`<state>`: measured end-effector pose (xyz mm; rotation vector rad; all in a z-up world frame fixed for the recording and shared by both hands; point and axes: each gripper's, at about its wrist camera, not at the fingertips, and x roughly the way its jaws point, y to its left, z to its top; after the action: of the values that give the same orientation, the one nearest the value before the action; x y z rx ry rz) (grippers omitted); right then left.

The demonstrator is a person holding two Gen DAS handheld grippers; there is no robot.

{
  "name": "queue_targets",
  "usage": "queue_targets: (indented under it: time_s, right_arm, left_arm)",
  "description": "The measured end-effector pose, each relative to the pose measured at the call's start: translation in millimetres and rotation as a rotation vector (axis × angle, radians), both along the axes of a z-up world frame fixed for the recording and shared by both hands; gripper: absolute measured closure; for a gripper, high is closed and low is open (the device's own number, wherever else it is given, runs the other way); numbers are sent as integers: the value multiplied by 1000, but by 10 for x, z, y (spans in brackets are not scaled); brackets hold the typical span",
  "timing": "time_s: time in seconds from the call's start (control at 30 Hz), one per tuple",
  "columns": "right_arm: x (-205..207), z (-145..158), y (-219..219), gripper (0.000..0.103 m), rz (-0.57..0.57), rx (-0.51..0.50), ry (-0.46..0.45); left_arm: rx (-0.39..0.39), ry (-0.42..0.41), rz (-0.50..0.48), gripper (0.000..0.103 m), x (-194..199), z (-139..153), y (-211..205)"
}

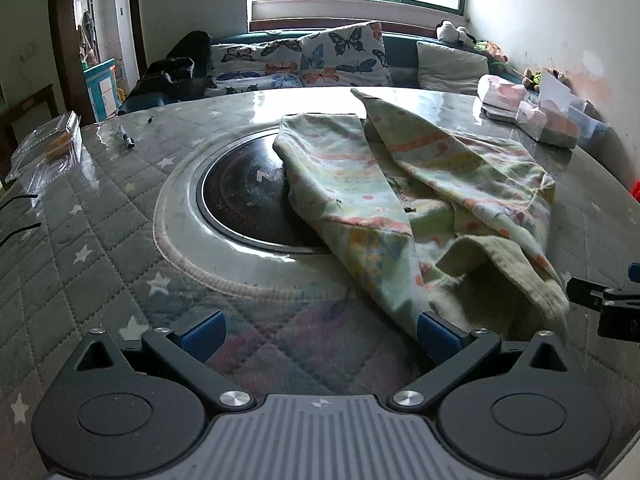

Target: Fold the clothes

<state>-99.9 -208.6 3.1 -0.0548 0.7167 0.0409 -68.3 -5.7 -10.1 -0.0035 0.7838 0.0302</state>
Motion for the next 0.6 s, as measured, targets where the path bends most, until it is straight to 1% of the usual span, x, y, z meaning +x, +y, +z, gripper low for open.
queue_targets:
  time_s: [0.17, 0.6]
  right_arm:
    - [-50, -4, 16, 0, 7, -3, 7]
    - [-59, -5, 45, 0, 19, 0, 27]
  left_arm:
    - [19, 7, -5, 0, -58, 7, -43]
    - [33, 24, -13, 0, -63, -1, -82]
